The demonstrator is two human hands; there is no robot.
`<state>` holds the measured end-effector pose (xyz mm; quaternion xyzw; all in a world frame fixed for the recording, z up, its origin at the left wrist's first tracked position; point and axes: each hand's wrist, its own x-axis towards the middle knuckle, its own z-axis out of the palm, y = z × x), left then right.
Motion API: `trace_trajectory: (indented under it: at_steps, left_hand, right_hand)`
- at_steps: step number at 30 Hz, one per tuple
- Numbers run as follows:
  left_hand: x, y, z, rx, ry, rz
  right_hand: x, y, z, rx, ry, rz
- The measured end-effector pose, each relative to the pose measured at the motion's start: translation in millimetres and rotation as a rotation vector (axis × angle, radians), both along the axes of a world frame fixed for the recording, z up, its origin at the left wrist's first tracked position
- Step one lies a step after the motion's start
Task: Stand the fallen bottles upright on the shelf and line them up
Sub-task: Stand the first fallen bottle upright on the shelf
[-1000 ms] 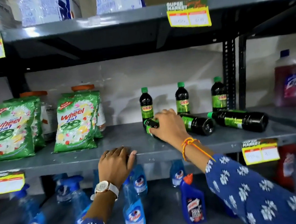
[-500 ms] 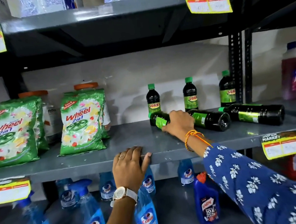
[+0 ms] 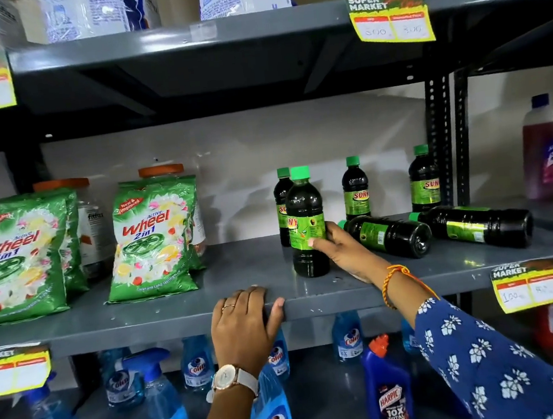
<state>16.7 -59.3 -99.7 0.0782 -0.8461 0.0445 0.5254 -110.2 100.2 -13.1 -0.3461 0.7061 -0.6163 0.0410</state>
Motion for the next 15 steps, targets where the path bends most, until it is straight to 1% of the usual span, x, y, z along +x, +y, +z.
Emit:
trace_trajectory:
  at_steps: [2,3,5,7,9,12,15]
  left_hand:
    - [0.4,0.8,0.1,-0.003,0.011,0.002]
    - [0.4,1.2,0.5,-0.001,0.011,0.002]
    - [0.1,1.9,0.3,-0.002,0.02,0.004]
    - [-0.5,2.1,-0.3,-0.004,0.033,0.003]
    - [-1.0,1.6,-0.8,-0.007,0.044,-0.002]
    - [-1.2,1.7,-0.7,-0.015,0.05,-0.003]
    - [-0.9,2.1,-0.3,-0.022,0.044,0.009]
  right_hand:
    - [-0.6,0.0,0.3,0.004,-0.008,-0.008]
    - [-0.5,-0.6,0.8,0.022,0.018,-0.036]
    - [-1.9,-2.5,-0.5,0.104,0.094,-0.155]
    - [-4.8,-3.1,-2.7,0.15,0.114,-0.212]
    - [-5.3,-1.2,-3.1,0.122,0.066,-0.176]
    - [-4.9,2.2,-2.1,0.007,-0.088,-0.037]
    - [-5.9,4.8,-0.6,-0.042,-0.138,0.052]
